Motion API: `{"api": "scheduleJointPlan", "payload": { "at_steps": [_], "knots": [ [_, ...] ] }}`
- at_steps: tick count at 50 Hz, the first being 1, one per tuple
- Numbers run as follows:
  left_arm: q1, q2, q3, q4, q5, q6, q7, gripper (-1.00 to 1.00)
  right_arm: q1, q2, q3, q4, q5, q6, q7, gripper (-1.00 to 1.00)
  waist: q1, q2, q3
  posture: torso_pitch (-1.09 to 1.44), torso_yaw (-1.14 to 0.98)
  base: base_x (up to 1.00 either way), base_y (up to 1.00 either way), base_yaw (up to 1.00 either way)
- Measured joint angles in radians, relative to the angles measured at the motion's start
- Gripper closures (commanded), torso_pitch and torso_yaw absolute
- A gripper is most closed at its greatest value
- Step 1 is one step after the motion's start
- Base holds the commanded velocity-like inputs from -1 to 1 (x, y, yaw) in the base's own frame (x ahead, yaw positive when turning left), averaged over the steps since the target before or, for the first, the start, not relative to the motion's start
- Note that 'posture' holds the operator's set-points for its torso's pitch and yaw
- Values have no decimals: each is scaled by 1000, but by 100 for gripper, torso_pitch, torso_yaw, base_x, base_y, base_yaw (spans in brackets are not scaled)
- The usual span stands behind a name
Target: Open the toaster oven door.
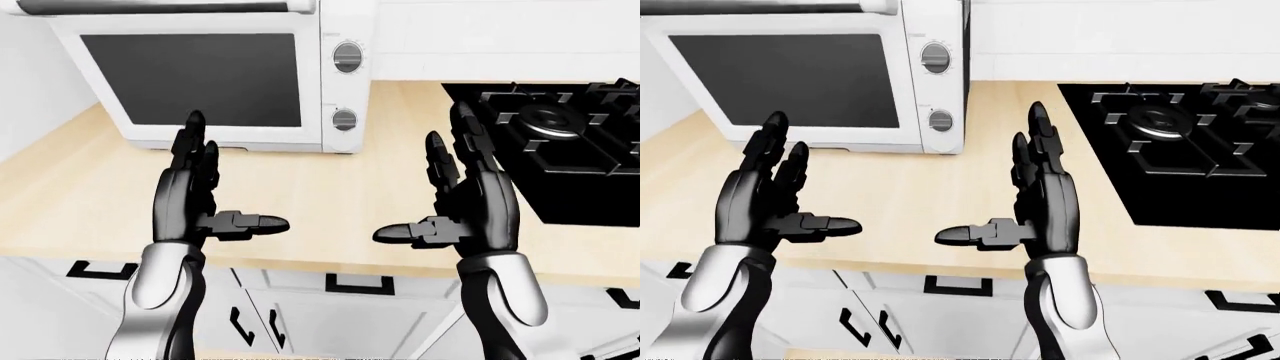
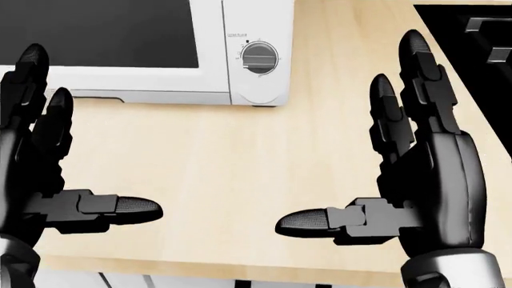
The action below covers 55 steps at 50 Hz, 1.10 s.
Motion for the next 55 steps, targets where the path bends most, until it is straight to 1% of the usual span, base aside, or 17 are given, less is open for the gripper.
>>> {"api": "scheduleJointPlan", "payload": {
  "at_steps": [1,2,3,4,5,9,12,14,22,25,28,35,41,46,55],
  "knots": [
    [4,0,4,7,2,-3,1,-100,2,1,0,7,2,3,1,-100,1,-9,2,0,0,0,0,0],
    [9,-1,6,17,3,-9,1,-100,2,0,-1,12,4,7,2,-100,1,-24,3,0,0,0,0,0],
    [13,-1,8,25,3,-17,0,-100,1,-2,-5,14,5,9,1,-100,0,-44,5,0,0,0,0,0],
    [22,-3,7,25,-2,-23,-6,-100,2,-5,-10,14,5,9,0,-100,-3,-54,8,0,0,0,0,0],
    [31,-9,9,17,-14,-19,-14,-100,6,-6,-16,13,3,8,-2,-100,-3,-53,9,0,0,0,0,0],
    [22,1,13,-16,-42,-24,-23,-100,2,-8,-21,8,-3,5,-9,-100,-3,-52,-9,0,0,0,0,0],
    [20,2,7,-29,-43,-45,-23,-100,3,-9,-16,0,-4,-7,-4,-100,-2,-50,-18,0,0,0,0,0],
    [21,2,10,-25,-46,-52,-24,-100,7,-9,-15,8,-7,-19,0,-100,-3,-49,-19,0,0,0,0,0],
    [23,5,2,-12,-40,-32,-26,-100,10,-9,-25,7,-9,-11,1,-100,-3,-51,-14,-1,0,0,0,0],
    [17,5,1,-10,-38,-26,-29,-100,11,-9,-26,6,-7,-13,2,-100,-3,-52,-19,-3,0,0,0,0],
    [11,4,-2,-22,-36,-16,-27,-100,6,-10,-31,7,-4,-11,1,-100,-3,-52,-29,-5,0,0,0,0],
    [17,2,1,-20,-35,-27,-30,-100,17,-9,-30,9,-1,-27,0,-100,-2,-52,-66,-11,0,0,0,0],
    [26,-4,-9,4,-29,-49,-34,-100,29,-6,-26,23,-2,-48,1,-100,1,-53,-107,-16,0,0,0,0],
    [31,-5,-8,-5,-30,-47,-37,-100,31,-4,-24,21,0,-49,0,-100,3,-53,-149,-21,0,0,0,0],
    [25,-5,-14,-5,-28,-46,-40,-100,30,-8,-31,7,5,-44,-5,-100,8,-52,-237,-28,0,0,0,0]
  ]
}}
